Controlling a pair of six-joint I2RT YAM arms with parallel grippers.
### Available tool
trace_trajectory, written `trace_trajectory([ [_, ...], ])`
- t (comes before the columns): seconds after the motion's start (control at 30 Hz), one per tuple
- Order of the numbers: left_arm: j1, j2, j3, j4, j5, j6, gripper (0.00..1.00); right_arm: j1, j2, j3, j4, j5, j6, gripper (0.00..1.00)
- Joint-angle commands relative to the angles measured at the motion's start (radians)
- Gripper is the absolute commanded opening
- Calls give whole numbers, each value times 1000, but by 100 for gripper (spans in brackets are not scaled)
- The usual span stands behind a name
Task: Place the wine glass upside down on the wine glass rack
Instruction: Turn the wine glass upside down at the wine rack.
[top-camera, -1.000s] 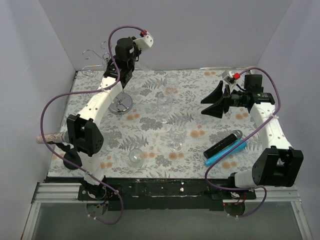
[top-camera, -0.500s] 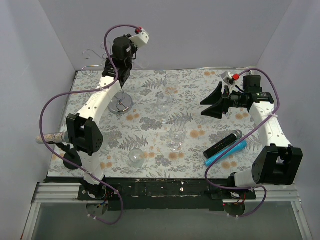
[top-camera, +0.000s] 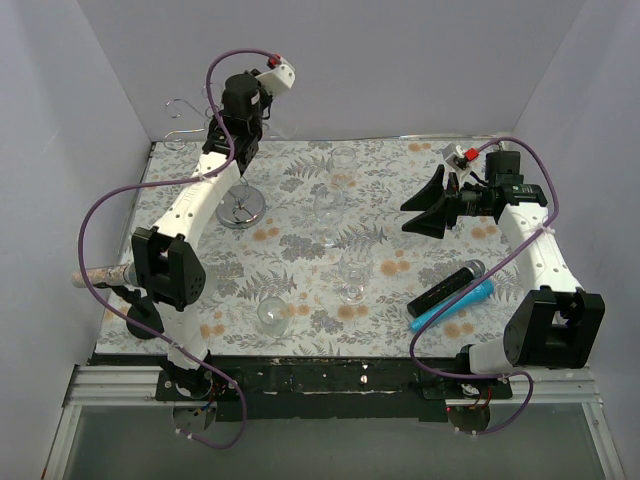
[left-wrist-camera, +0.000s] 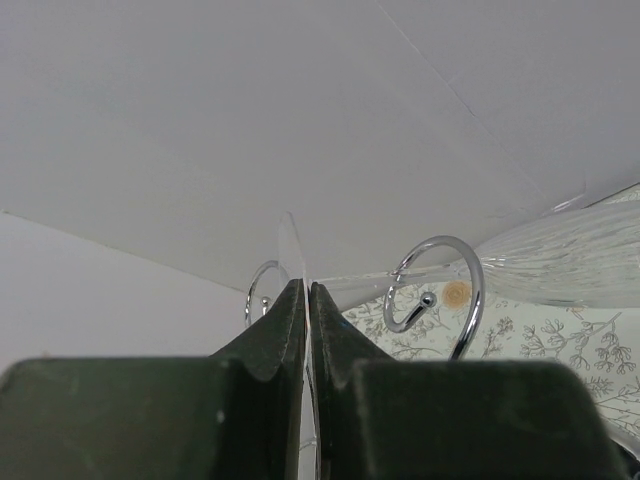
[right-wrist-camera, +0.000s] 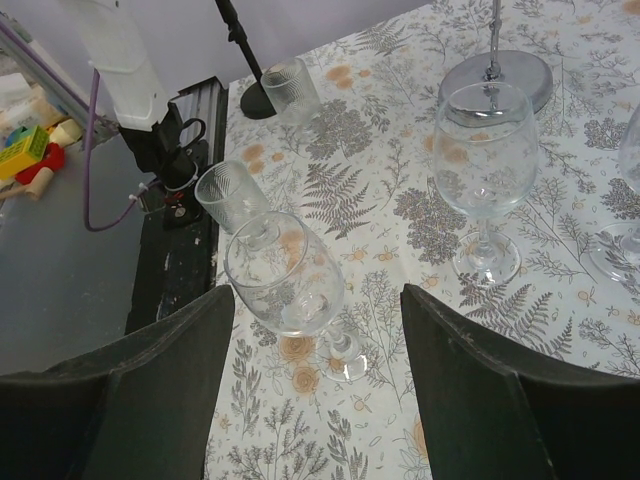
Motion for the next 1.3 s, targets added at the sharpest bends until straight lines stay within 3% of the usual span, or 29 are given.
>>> trace_trajectory([
  [0.0,12,-65,-17,-18,2,-5,2,-3,1,24,-14,-28,-20,76],
  [0.6,12,-111,-63,-26,12,-7,31,-3,-3,25,-22,-28,-29,76],
  [1.27,11,-158,-79,-33,10,-13,38,-3,4,27,-25,-19,-35,75],
])
